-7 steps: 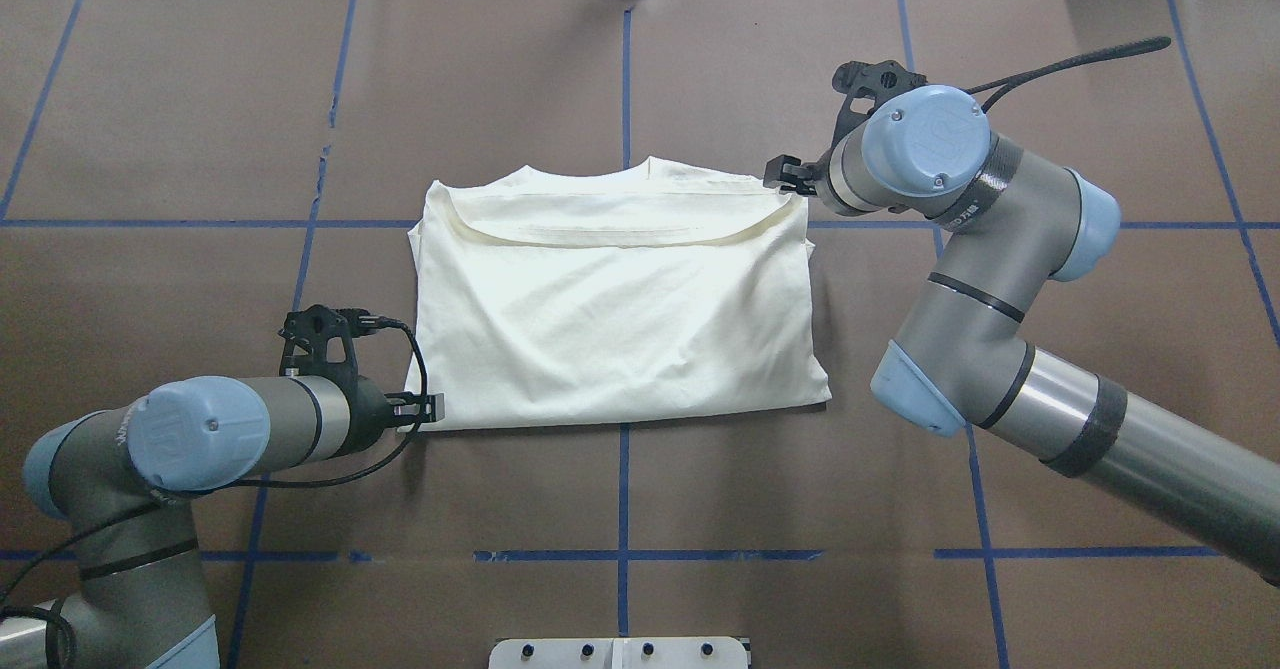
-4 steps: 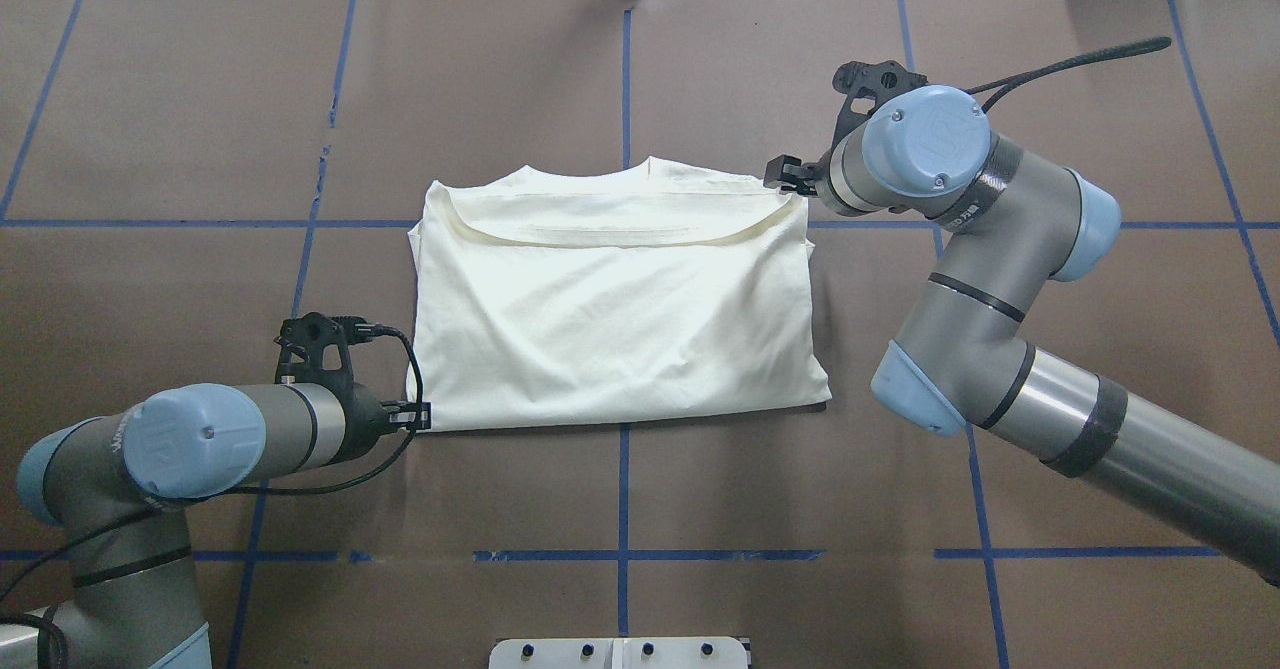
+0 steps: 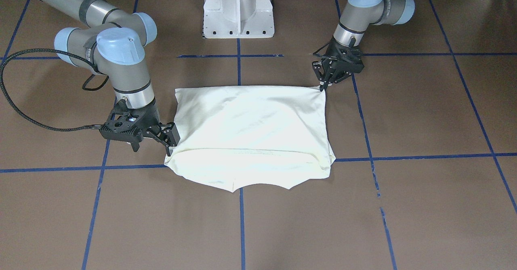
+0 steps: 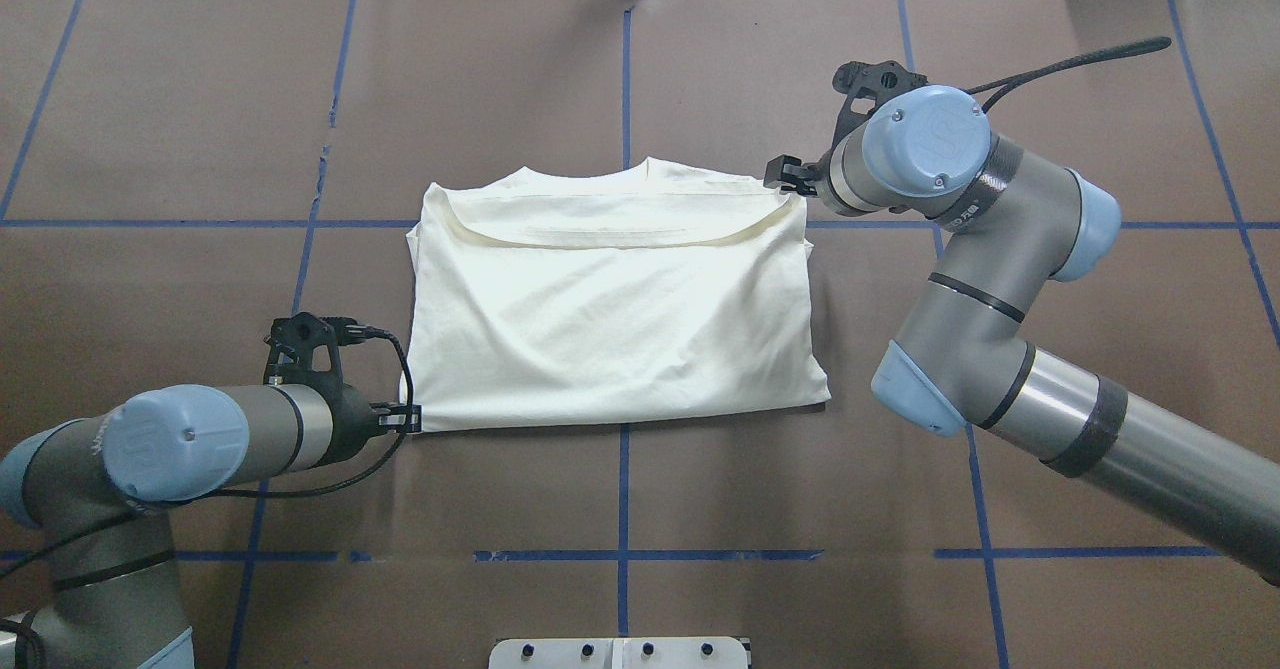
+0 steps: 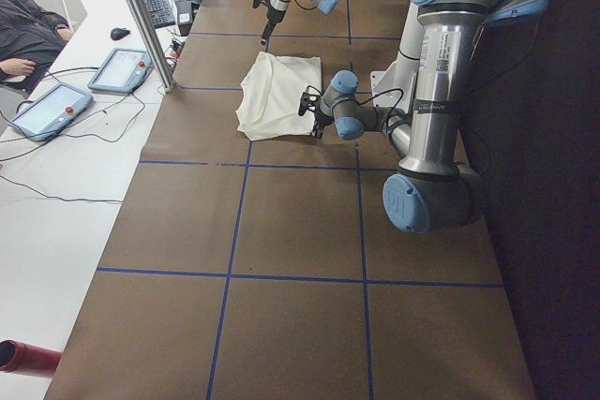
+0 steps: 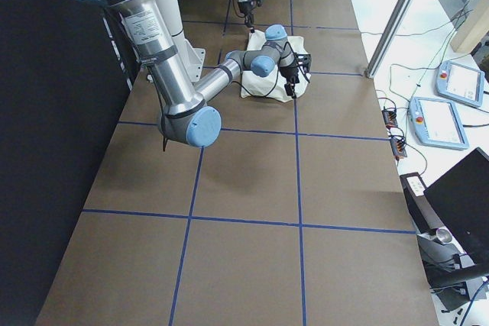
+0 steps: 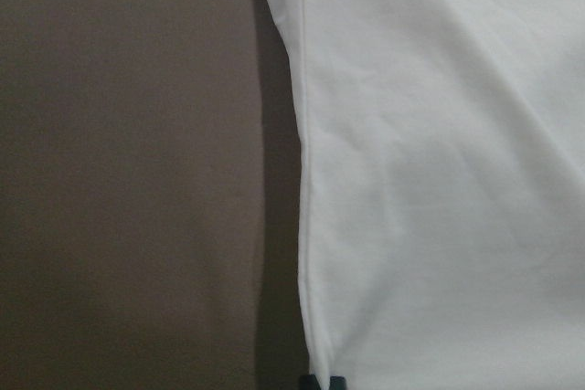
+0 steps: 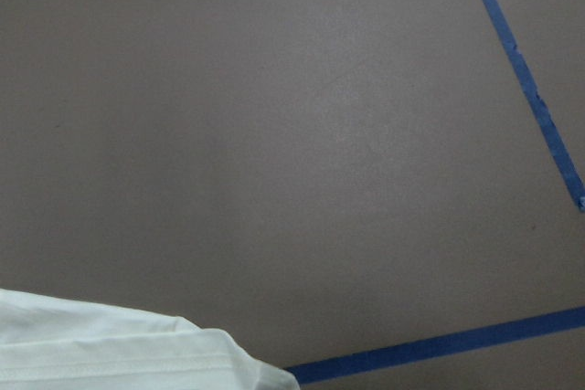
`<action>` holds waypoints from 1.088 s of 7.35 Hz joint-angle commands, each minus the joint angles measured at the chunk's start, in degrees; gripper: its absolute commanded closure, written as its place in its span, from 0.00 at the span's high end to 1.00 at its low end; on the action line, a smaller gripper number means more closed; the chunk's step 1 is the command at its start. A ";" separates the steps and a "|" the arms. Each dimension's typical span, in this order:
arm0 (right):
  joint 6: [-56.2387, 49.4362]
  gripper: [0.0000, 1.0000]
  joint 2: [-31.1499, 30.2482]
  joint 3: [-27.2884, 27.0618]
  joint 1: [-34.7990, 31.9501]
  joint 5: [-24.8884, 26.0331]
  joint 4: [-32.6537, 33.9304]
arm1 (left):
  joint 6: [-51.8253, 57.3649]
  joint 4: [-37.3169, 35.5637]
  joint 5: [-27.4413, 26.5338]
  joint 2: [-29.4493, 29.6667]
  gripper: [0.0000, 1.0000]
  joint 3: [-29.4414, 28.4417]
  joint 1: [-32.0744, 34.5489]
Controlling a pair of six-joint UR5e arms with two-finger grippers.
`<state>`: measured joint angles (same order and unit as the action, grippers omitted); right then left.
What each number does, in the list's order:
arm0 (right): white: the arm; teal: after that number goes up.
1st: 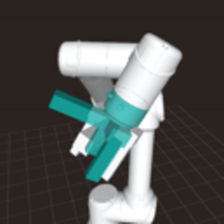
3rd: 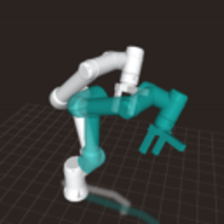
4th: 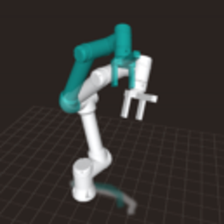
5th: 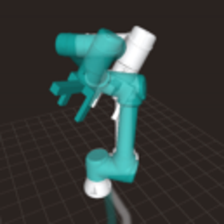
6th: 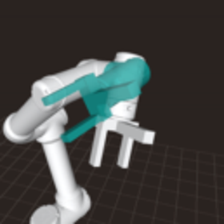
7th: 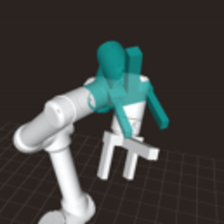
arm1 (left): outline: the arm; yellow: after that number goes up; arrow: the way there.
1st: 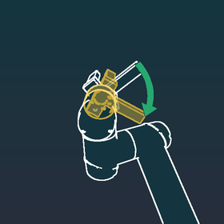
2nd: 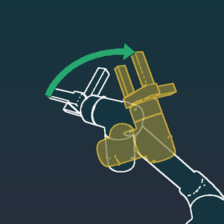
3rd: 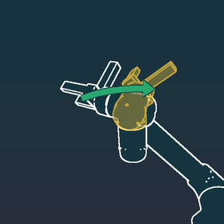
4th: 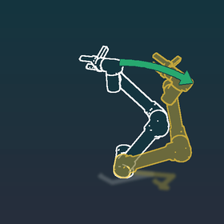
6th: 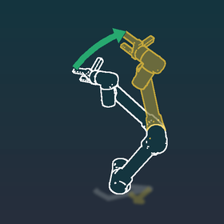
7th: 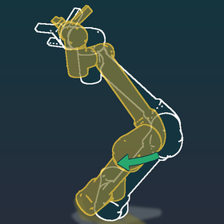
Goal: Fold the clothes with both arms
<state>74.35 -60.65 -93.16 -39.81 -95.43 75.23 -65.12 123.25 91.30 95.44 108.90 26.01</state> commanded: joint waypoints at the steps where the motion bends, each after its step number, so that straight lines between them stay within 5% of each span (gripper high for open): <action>1: 0.09 1.00 0.00 0.09 0.00 0.07 0.00 | 12.77 -0.11 0.28 3.06 0.00 -6.81 11.55; 5: 0.35 1.00 0.00 0.00 -0.53 0.07 0.09 | 18.88 2.24 -0.07 34.65 0.00 -45.34 23.37; 7: 0.53 1.00 0.09 0.00 -0.79 0.07 0.09 | 18.71 8.82 -0.07 43.06 0.00 -57.27 23.47; 8: 0.88 1.00 0.52 0.09 -0.53 0.07 0.09 | 18.97 10.42 0.10 42.73 0.25 -57.31 24.34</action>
<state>74.90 -60.49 -93.15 -40.48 -95.36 75.32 -46.37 130.89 91.28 136.48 54.46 49.54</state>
